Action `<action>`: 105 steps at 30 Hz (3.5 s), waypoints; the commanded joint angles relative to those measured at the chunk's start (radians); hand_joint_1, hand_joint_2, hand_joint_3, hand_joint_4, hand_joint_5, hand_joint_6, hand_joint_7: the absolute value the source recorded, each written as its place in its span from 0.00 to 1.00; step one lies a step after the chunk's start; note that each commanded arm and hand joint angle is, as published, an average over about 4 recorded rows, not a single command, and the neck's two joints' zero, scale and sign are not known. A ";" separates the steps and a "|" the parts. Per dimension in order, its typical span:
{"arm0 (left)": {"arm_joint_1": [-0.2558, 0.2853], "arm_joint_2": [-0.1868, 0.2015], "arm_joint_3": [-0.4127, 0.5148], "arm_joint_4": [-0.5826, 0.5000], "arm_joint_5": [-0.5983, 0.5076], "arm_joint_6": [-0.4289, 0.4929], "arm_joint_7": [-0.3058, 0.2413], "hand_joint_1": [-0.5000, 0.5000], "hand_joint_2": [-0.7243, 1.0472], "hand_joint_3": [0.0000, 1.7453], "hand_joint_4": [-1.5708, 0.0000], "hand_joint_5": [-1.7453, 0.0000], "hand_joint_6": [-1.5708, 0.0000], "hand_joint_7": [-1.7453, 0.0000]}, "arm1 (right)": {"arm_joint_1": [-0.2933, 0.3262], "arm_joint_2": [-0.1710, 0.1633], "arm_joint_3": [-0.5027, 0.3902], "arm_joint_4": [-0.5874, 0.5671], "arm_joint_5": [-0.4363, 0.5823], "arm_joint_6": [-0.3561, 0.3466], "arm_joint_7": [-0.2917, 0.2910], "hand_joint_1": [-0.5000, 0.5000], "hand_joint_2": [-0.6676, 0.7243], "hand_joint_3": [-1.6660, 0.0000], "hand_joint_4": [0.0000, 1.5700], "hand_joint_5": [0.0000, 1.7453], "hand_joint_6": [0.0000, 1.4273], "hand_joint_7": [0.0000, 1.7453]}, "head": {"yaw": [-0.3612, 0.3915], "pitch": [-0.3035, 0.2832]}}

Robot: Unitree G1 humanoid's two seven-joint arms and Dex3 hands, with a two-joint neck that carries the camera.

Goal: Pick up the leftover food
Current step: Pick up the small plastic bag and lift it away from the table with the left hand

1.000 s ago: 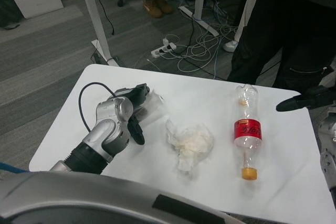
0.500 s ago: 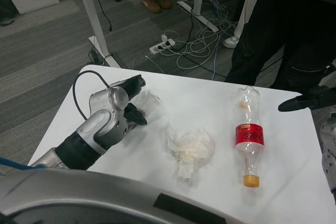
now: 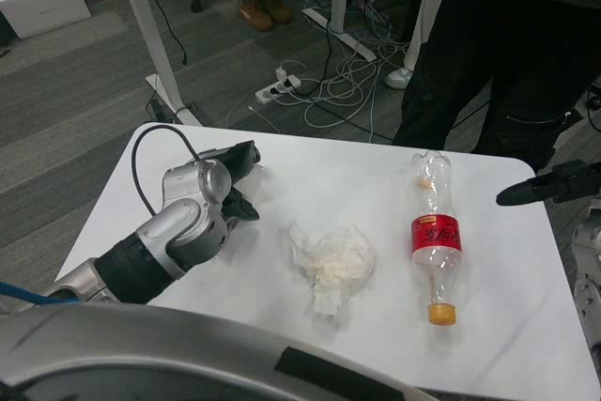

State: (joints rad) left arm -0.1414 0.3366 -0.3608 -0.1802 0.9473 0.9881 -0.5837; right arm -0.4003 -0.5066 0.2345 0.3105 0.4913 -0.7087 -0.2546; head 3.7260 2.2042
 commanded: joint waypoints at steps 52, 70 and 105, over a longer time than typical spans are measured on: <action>0.094 -0.169 0.251 0.104 -0.149 -0.155 -0.028 0.00 0.80 0.50 0.70 0.66 0.98 0.73 | 0.026 -0.008 0.014 -0.015 0.026 -0.011 0.005 0.04 0.90 1.00 0.00 0.00 0.00 0.00 | 0.022 -0.016; 0.091 -0.098 0.440 -0.127 -0.340 -0.096 -0.042 0.00 1.00 0.91 0.99 0.59 1.00 0.80 | 0.033 -0.007 0.014 -0.014 0.029 -0.009 0.006 0.04 0.86 1.00 0.00 0.00 0.00 0.00 | 0.032 -0.028; 0.101 -0.056 0.691 0.071 -1.806 -0.928 0.229 0.00 1.00 0.05 1.00 0.97 1.00 1.00 | 0.021 -0.003 0.003 0.031 0.029 0.006 0.006 0.04 0.86 1.00 0.00 0.00 0.00 0.00 | 0.080 -0.059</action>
State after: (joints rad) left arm -0.0369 0.3173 0.3528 -0.3054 -0.4183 0.4855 -0.4538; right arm -0.3779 -0.5081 0.2488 0.3206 0.5132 -0.7042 -0.2460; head 3.8057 2.1451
